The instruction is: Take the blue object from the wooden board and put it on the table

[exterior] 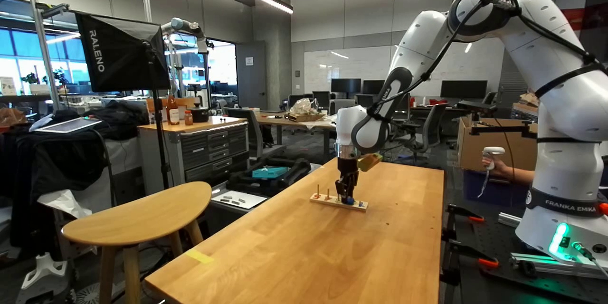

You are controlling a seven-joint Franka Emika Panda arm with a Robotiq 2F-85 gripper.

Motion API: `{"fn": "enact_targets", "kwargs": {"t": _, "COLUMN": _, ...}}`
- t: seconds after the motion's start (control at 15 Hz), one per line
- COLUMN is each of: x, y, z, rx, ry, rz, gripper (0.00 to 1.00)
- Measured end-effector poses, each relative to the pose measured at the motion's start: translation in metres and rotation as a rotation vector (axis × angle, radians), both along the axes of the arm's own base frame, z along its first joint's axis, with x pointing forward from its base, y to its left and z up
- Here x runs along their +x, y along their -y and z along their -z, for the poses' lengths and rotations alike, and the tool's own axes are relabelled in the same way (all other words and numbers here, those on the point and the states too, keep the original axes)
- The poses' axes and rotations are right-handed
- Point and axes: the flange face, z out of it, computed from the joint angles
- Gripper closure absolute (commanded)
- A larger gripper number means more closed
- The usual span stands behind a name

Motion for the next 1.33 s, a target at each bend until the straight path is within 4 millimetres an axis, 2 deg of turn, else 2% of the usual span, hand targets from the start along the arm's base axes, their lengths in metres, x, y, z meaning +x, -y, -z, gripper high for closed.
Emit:
{"fn": "enact_targets", "kwargs": {"t": 0.27, "x": 0.004, "y": -0.003, "z": -0.009, "rx": 0.012, "ry": 0.011, "rz": 0.016, "gripper": 0.79}}
{"fn": "enact_targets", "kwargs": {"t": 0.53, "x": 0.016, "y": 0.001, "z": -0.044, "rx": 0.022, "ry": 0.052, "rz": 0.046, "gripper": 0.79}}
{"fn": "enact_targets", "kwargs": {"t": 0.73, "x": 0.023, "y": 0.013, "z": -0.075, "rx": 0.019, "ry": 0.091, "rz": 0.082, "gripper": 0.79}}
{"fn": "enact_targets", "kwargs": {"t": 0.87, "x": 0.024, "y": 0.033, "z": -0.084, "rx": 0.007, "ry": 0.104, "rz": 0.122, "gripper": 0.79}}
{"fn": "enact_targets", "kwargs": {"t": 1.07, "x": 0.019, "y": 0.072, "z": -0.078, "rx": -0.018, "ry": 0.093, "rz": 0.188, "gripper": 0.79}}
{"fn": "enact_targets", "kwargs": {"t": 1.27, "x": 0.01, "y": 0.103, "z": -0.059, "rx": -0.041, "ry": 0.06, "rz": 0.234, "gripper": 0.81}}
{"fn": "enact_targets", "kwargs": {"t": 1.33, "x": 0.007, "y": 0.11, "z": -0.05, "rx": -0.047, "ry": 0.044, "rz": 0.244, "gripper": 0.77}}
